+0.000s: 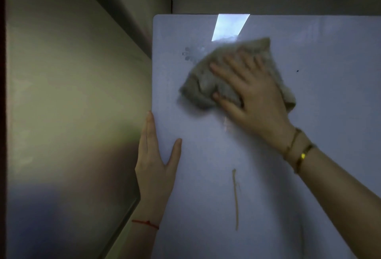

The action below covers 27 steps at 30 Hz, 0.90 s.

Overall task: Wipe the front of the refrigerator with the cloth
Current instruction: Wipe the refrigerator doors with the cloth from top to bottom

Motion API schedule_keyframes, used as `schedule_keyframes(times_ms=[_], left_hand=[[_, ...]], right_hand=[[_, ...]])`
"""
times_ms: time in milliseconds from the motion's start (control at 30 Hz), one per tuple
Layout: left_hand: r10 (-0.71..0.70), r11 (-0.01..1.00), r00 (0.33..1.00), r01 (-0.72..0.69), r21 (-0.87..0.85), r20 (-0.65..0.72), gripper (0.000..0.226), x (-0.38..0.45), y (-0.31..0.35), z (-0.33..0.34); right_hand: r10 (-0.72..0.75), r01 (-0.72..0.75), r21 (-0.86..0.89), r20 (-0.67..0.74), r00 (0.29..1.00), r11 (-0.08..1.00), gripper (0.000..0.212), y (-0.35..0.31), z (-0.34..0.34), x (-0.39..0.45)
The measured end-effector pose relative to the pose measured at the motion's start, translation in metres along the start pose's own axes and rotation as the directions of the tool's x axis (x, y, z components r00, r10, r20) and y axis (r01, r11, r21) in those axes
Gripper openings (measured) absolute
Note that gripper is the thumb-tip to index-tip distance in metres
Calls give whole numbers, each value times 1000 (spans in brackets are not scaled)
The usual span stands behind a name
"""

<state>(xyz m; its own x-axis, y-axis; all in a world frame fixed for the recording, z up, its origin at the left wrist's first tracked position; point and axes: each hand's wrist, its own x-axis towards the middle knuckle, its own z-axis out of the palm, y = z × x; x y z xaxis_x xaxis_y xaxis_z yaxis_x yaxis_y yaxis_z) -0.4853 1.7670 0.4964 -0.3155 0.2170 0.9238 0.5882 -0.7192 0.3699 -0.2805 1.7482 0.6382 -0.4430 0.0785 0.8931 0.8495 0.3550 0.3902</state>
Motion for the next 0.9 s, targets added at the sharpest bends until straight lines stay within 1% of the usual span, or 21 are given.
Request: schedule_keyframes(times_ms=[67,133,167,267,333,367,467,533,600,700,767,800,900], left_hand=[[10,1000,1000,-10,-12,-24,75,-1,-1,2],[24,1000,999,-24,2,-44,74,-2,-3,3],[33,999,998,-32,20,-53,73,-3,-4,3],[60,998,997,-58,34,-58,71,-4,-4,4],[64,998,996,-63,19,-62,71,-4,-4,4],[64,998,996,-63,19,-68,70,-4,-4,4],[72,997,994,-70,27,-81,69,-3,-4,5],[70,997,995,-68,29,-77,69,-4,-5,5],[66,998,995,-64,28,-73,69,-4,-4,4],[92,993,995,-88,84,-43,70,-6,-4,4],[97,988,995,-92,121,-37,70,-8,-3,5],[92,988,995,-86,125,-38,70,-8,-2,5],[79,993,996,-75,91,-38,70,-8,-1,5]], right_hand=[[96,-96,7,-72,993,995,60,7,-2,30],[121,-120,21,-113,986,993,57,-3,4,35],[96,-93,28,-109,989,995,57,-11,9,26],[-75,74,-10,-47,996,997,54,-32,22,-27],[-125,124,-22,-29,992,992,53,-25,17,-38],[-99,98,-22,-47,994,995,54,-16,13,-29],[112,-117,-19,-147,983,993,57,14,2,16],[171,-176,-9,-169,971,984,57,12,2,23],[111,-113,-2,-140,984,994,57,-6,13,-8],[-65,64,-23,-41,997,998,55,-32,22,-73],[-118,118,-23,-21,993,993,53,-24,17,-75],[-84,83,-25,-36,996,996,53,-16,15,-65],[107,-109,-5,-141,984,994,52,1,11,-31]])
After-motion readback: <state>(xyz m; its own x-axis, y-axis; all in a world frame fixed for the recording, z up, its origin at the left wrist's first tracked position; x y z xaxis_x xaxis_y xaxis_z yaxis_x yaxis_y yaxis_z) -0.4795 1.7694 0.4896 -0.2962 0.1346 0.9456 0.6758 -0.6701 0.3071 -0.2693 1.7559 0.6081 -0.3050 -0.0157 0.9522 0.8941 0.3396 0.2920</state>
